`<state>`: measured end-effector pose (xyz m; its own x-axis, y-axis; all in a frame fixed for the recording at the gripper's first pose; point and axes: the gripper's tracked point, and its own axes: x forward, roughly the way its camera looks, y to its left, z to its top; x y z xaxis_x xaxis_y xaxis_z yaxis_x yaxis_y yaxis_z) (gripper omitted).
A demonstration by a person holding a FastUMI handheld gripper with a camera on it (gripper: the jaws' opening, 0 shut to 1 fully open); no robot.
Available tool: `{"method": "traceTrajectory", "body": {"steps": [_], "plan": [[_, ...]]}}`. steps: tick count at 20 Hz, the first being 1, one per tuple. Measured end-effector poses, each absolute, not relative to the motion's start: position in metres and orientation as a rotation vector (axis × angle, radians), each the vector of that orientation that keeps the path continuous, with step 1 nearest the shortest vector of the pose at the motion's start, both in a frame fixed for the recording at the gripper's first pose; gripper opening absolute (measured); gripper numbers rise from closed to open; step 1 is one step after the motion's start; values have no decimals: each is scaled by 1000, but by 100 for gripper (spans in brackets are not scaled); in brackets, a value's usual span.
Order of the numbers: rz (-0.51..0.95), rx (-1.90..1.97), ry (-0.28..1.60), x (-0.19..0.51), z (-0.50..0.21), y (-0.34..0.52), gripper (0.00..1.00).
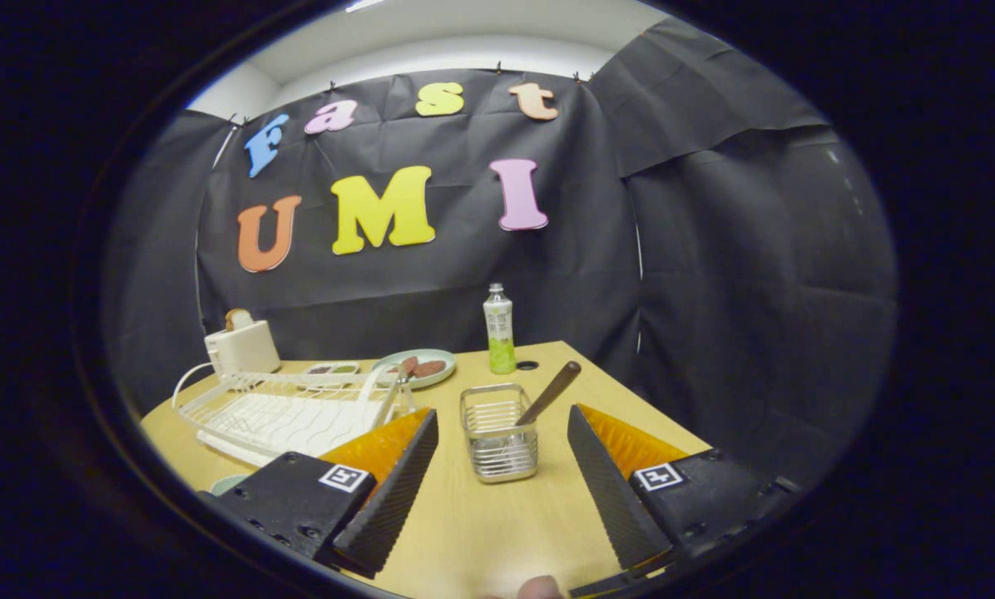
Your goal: Take the plate from the dish rack, then take the spoon from the basket and place it into the plate.
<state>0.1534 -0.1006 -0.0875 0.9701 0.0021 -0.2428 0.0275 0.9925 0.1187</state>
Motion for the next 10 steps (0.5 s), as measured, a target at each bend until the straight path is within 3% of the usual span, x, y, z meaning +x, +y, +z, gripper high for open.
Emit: {"method": "traceTrajectory", "body": {"steps": [5,10], "plan": [[-6,103,301,194,-106,-128,98],[46,90,322,219,-111,-125,81]]}}
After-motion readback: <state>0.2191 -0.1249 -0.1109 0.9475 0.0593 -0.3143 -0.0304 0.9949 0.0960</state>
